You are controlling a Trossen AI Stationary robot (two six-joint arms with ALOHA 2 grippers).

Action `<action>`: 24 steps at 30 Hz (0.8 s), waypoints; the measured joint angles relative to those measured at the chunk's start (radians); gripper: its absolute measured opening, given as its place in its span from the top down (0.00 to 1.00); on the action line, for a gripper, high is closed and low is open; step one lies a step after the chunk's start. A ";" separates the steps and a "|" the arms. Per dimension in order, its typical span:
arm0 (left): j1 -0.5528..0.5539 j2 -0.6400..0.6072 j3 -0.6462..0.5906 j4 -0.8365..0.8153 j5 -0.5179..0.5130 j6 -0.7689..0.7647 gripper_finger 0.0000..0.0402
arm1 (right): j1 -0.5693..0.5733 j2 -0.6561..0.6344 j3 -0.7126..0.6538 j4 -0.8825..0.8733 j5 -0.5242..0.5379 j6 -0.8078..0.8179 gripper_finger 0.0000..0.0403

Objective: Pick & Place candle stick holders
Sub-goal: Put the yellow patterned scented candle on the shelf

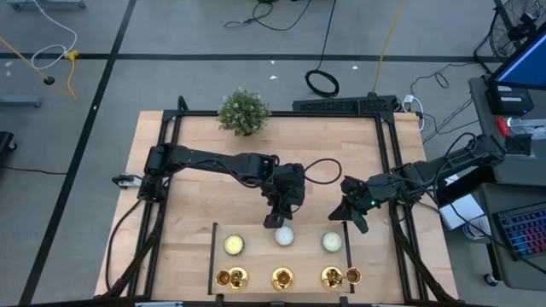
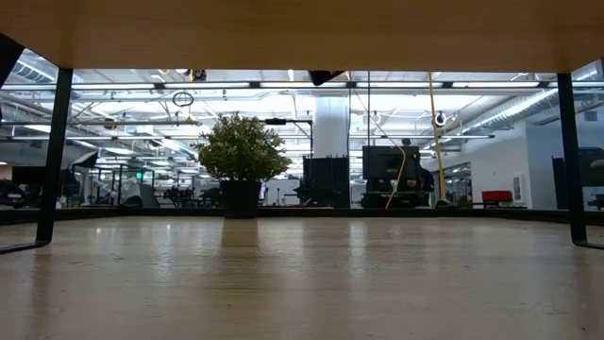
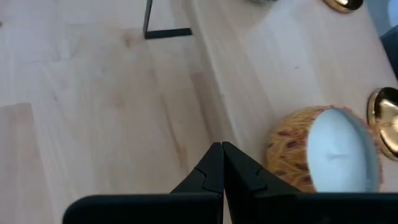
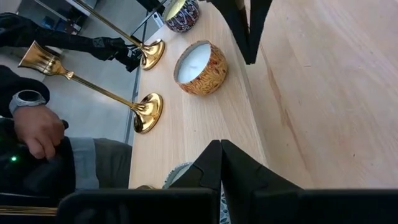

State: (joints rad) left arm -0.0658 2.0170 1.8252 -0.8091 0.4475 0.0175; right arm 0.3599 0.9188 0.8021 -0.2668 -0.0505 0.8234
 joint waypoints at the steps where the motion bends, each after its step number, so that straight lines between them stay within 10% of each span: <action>1: 0.000 -0.004 0.000 -0.002 -0.004 0.001 1.00 | 0.000 0.000 0.000 0.000 0.000 0.000 1.00; 24: 0.020 -0.022 0.000 0.070 0.179 0.017 1.00 | 0.000 0.000 0.000 0.000 0.027 0.002 1.00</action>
State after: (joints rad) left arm -0.0460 1.9953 1.8252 -0.7395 0.6266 0.0347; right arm 0.3595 0.9188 0.8021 -0.2665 -0.0235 0.8253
